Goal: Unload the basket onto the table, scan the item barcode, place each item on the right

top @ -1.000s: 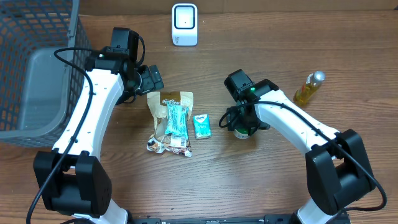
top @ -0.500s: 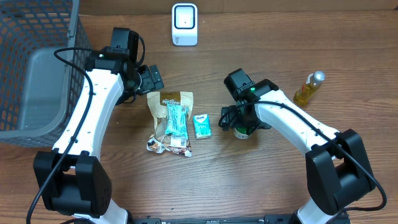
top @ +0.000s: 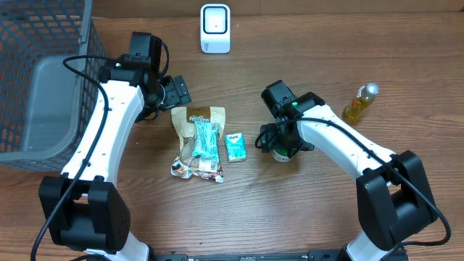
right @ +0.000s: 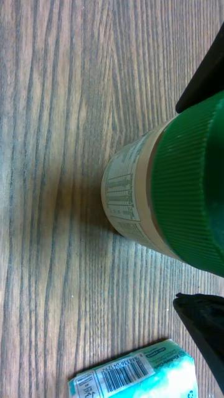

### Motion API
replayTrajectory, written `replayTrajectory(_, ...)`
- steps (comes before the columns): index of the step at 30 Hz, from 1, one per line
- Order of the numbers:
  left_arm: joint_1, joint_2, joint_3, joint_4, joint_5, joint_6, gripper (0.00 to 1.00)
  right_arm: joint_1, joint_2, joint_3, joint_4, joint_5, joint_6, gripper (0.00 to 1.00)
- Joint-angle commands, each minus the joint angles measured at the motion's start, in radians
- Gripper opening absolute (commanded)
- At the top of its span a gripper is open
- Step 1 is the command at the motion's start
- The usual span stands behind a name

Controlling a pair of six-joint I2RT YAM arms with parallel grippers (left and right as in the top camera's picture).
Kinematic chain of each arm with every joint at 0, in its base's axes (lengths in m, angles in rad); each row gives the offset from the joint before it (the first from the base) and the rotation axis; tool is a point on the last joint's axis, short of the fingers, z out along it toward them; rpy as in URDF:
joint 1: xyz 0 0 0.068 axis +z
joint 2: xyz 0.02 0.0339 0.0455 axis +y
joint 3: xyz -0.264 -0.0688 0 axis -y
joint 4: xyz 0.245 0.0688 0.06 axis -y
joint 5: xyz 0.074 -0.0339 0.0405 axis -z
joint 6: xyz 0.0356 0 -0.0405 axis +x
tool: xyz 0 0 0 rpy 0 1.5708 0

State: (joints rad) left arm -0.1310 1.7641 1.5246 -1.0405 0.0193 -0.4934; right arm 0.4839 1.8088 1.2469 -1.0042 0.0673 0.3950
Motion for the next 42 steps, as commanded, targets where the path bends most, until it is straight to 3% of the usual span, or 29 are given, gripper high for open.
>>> replayTrajectory(1,0.0,0.002,0.015,0.001,0.0,0.011,1.0,-0.006,-0.015,-0.003,0.004,-0.003,0.005,0.87)
replayTrajectory(42,0.0,0.002,0.015,0.001,0.0,0.011,1.0,-0.006,-0.015,-0.005,0.021,-0.002,0.005,0.84)
